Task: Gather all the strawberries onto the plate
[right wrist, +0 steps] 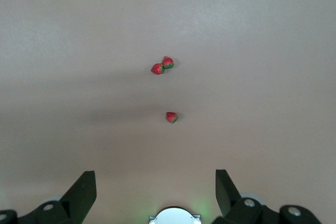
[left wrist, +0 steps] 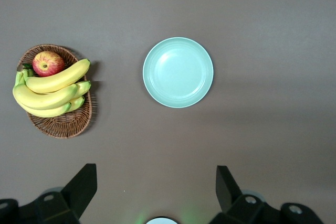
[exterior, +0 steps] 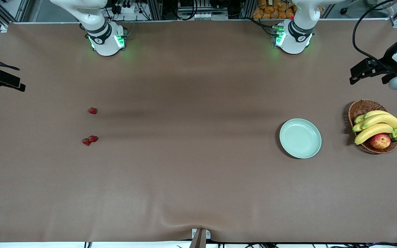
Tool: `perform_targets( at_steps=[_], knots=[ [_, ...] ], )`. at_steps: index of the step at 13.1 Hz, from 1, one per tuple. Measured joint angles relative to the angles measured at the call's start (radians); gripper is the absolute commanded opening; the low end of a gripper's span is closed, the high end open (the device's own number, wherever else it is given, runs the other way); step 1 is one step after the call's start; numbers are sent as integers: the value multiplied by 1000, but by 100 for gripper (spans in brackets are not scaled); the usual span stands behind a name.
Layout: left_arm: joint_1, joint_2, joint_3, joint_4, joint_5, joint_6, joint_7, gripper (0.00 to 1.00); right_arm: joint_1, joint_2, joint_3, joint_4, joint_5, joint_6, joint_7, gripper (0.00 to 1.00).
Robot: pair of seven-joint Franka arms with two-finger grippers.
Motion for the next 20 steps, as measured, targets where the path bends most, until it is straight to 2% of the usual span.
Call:
perform_targets(
  at_steps=[9,13,16,18,20],
  knots=[
    [0,7,2,8,0,0,4,100,5,5,7,19,1,-9,-1,100],
    [0,9,2,8,0,0,4,100,29,83,12,9,-1,31,-1,100],
    [0,10,2,8,0,0,4,100,63,173,13,-20,-9,135,-1,100],
    [0,11,2,8,0,0,4,100,77,216,13,-111,-11,280,-1,100],
    [-2,15,2,8,0,1,4,100,80,246,13,-247,-12,456,-1,100]
  ],
)
